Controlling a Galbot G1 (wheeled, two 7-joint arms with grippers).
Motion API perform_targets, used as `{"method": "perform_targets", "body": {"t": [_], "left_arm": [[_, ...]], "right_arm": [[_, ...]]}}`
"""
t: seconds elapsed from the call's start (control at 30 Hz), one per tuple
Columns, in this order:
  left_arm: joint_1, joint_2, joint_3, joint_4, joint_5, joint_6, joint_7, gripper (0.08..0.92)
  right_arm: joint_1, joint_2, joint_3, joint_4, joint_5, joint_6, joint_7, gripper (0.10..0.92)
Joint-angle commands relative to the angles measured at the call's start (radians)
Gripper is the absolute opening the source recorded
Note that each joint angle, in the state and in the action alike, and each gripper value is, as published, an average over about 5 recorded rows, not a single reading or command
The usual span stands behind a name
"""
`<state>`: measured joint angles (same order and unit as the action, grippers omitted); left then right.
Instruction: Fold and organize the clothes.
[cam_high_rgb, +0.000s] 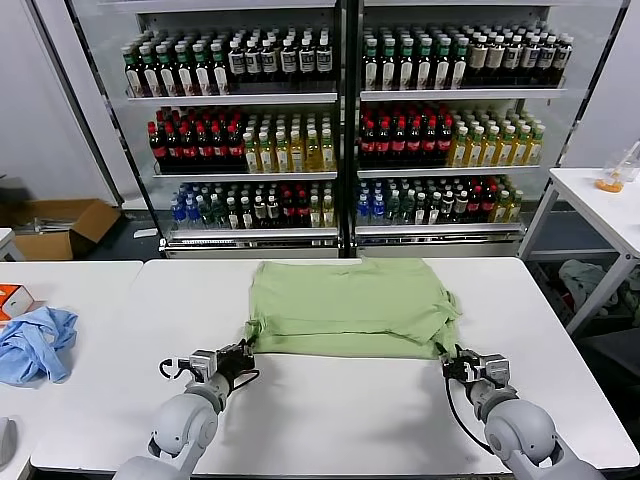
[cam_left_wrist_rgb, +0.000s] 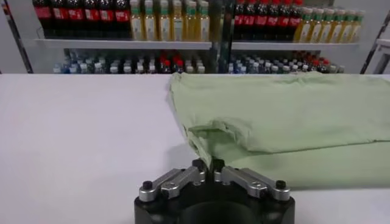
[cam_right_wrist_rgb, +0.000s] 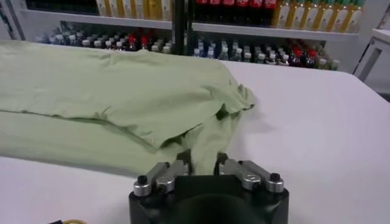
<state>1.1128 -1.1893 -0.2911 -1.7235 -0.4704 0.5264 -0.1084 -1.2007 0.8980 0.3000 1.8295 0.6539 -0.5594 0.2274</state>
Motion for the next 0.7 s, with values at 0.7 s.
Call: {"method": "perform_targets", "body": {"t": [0.7], "left_arm": [[0.515,0.038,-0.11,-0.477,0.031,0.026,-0.006,0.092]], "right_arm": [[-0.515,-0.155,0.149,0.426,-0.099,-0.002,0.003,0.156]]}}
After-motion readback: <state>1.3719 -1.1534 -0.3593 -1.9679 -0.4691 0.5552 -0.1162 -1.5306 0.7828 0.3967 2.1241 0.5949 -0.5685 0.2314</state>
